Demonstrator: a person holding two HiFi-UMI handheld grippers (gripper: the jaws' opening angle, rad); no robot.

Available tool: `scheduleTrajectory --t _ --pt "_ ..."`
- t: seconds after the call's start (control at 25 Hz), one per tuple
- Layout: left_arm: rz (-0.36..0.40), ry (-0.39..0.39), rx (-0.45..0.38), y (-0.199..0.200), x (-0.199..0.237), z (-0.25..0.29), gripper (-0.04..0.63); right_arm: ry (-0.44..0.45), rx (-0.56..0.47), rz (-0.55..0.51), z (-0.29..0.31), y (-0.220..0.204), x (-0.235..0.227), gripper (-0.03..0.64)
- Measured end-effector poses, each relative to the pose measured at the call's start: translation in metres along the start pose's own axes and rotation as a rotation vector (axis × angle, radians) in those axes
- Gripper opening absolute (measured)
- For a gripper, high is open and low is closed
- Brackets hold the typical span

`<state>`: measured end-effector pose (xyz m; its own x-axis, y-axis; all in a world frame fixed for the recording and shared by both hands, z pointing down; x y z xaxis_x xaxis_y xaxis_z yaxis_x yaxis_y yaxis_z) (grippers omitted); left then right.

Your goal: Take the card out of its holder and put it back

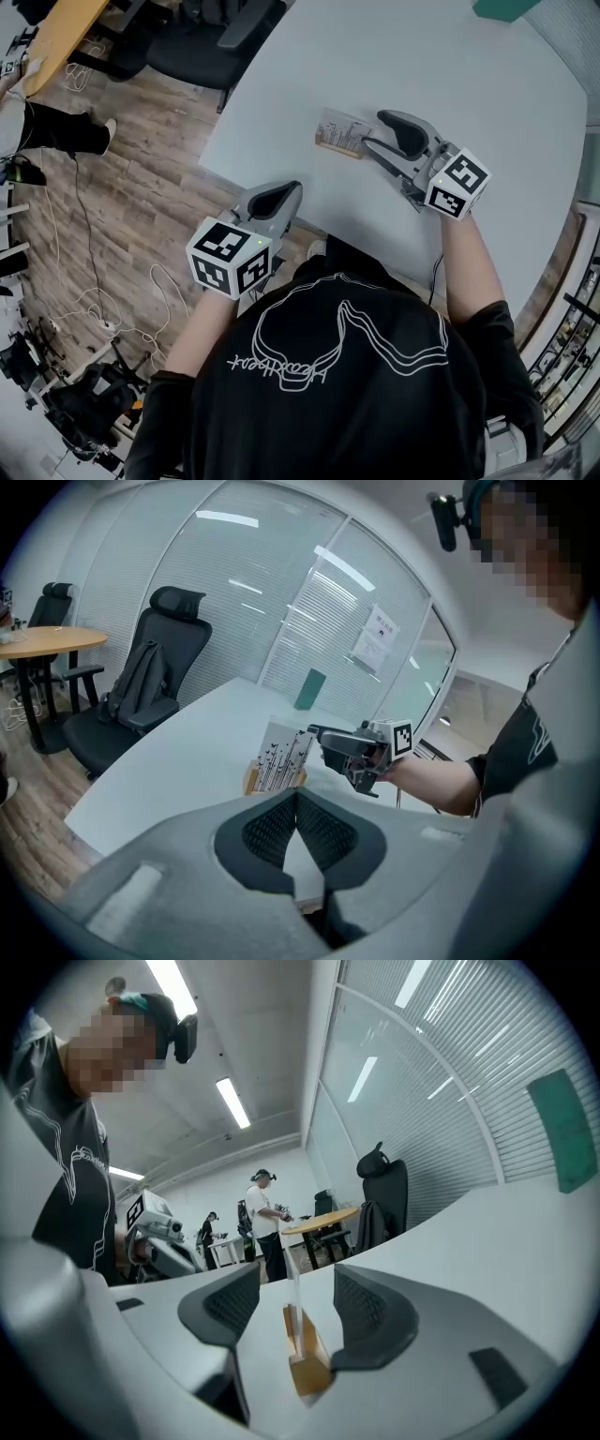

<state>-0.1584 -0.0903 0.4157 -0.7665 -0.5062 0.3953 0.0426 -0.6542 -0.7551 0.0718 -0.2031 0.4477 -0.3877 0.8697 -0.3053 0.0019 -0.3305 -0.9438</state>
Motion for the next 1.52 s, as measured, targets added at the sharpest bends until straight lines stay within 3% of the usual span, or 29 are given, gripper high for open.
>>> scheduleTrajectory --t 0.16,0.28,0.4,0.6,0.92,1.28,1.52 --pt "0.02 -0.016 -0.035 -0.002 -0.004 -0.018 0.014 -0.095 -0.116 0.046 -0.021 0.018 0.016 0.24" --pt "0.025 -0.049 -0.079 -0.007 -0.012 -0.034 0.014 -0.12 -0.147 -0.002 -0.036 0.029 0.052 0.213" --pt "0.042 -0.083 -0.127 -0.006 -0.023 -0.046 0.014 -0.131 -0.197 -0.032 -0.054 0.045 0.094 0.133" --pt "0.076 -0.137 -0.177 0.001 -0.059 -0.067 0.014 -0.096 -0.381 0.081 -0.089 0.061 0.153 0.03" --pt "0.13 -0.209 -0.266 0.009 -0.135 -0.106 0.014 -0.011 -0.333 0.127 -0.125 0.061 0.221 0.009" --pt "0.162 -0.26 -0.313 -0.029 -0.237 -0.135 0.014 -0.01 -0.115 0.005 -0.196 0.047 0.311 0.009" --pt "0.209 -0.258 -0.343 -0.049 -0.29 -0.161 0.014 0.018 -0.114 -0.019 -0.232 0.042 0.355 0.009"
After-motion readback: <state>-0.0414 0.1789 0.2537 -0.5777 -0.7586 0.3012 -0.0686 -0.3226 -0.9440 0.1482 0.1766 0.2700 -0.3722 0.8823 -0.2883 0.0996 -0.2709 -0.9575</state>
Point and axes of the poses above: the fingertips, and each gripper's own axes: z forward along the fingers, x to its left, y out of its top, the point moved 8 cm from there along -z, backward along the fingers
